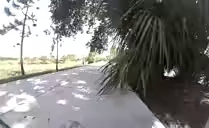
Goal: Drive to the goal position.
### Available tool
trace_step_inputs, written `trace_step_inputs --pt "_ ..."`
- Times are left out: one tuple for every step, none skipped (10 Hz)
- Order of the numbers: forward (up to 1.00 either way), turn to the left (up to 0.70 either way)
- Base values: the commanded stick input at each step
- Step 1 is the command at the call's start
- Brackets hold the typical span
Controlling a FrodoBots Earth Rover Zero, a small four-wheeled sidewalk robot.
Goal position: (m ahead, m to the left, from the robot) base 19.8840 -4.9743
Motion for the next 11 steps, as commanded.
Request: trace_step_inputs --pt "0.85 0.24" --pt "0.85 0.11" --pt "0.85 0.00" --pt "0.85 0.00" --pt "0.85 0.00" --pt "0.85 0.00" --pt "0.85 0.00" --pt "0.85 0.00" --pt "0.85 0.00" --pt "0.85 0.00" --pt "0.85 0.00"
